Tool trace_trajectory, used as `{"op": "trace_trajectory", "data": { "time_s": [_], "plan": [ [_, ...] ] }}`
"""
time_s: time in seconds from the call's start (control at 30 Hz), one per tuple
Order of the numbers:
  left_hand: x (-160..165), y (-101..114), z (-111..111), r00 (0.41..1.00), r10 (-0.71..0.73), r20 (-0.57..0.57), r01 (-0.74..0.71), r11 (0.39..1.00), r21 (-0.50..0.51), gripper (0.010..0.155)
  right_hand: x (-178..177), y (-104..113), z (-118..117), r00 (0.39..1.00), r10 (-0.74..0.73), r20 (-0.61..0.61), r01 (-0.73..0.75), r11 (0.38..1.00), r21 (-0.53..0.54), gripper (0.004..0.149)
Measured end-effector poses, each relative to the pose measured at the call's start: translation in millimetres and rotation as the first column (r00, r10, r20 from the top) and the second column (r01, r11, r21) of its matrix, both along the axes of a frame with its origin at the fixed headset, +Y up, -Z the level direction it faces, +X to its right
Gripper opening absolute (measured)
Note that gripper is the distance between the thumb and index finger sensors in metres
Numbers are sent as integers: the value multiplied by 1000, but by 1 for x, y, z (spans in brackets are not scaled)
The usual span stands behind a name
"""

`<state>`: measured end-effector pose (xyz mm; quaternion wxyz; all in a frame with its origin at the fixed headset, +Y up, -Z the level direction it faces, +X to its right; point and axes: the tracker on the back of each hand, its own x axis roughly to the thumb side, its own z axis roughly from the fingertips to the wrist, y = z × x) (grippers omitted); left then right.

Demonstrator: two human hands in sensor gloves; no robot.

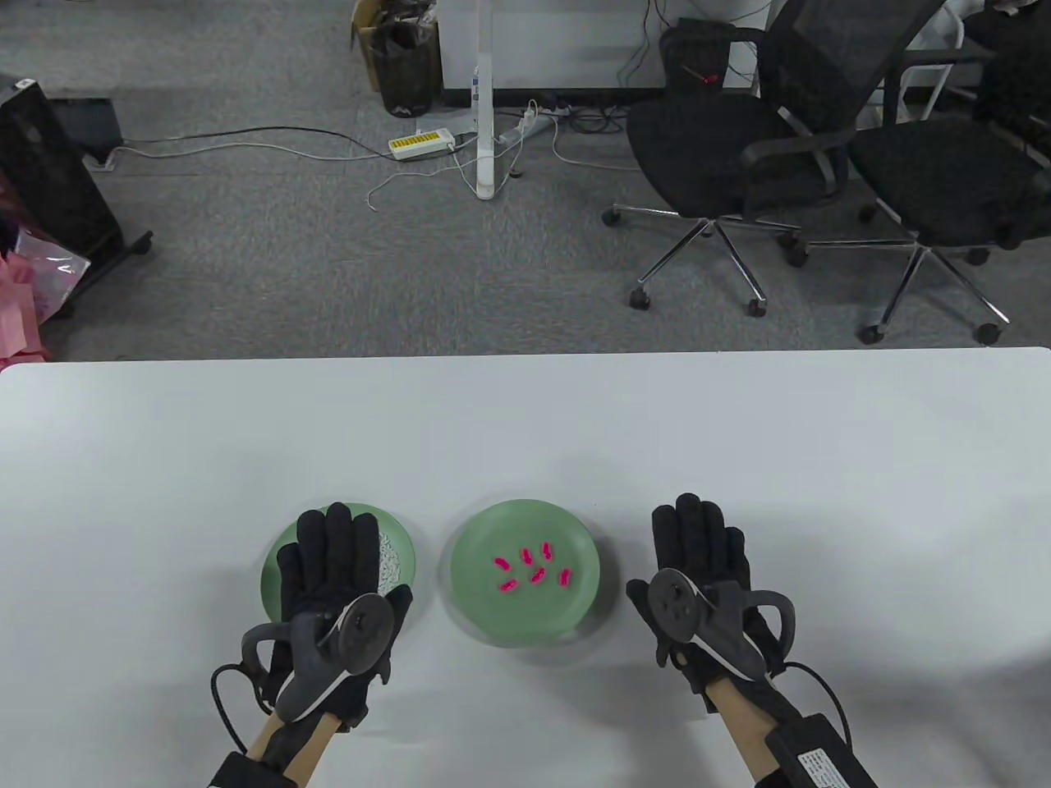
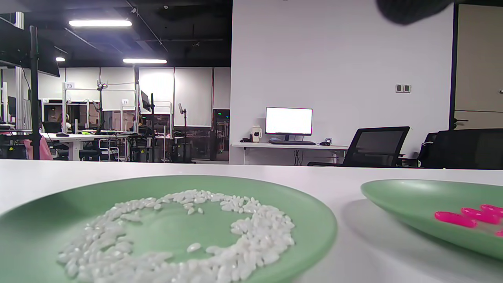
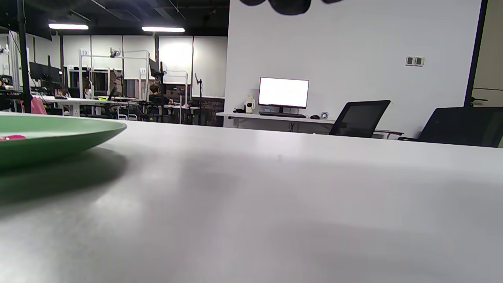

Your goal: Pick gummy candy with hand pinch into plate

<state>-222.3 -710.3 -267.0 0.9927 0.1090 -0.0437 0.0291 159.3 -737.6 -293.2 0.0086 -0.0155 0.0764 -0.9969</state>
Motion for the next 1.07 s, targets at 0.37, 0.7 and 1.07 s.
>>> {"op": "trace_trajectory", "data": {
  "time_s": [0.37, 0.7, 1.07],
  "plan": [
    [-8, -16, -6, 999, 11, -31, -12, 1000, -27, 88, -5, -3, 2, 999, 36, -9, -36, 999, -2, 89],
    [-10, -21, -7, 999, 6, -37, -8, 999, -40, 87, -8, -6, 2, 997, 77, 2, -77, 997, -12, 88],
    [-8, -23, -7, 999, -6, -31, 5, 999, -46, 87, -11, -8, 2, 997, 83, -4, -83, 996, -19, 88]
  ]
}}
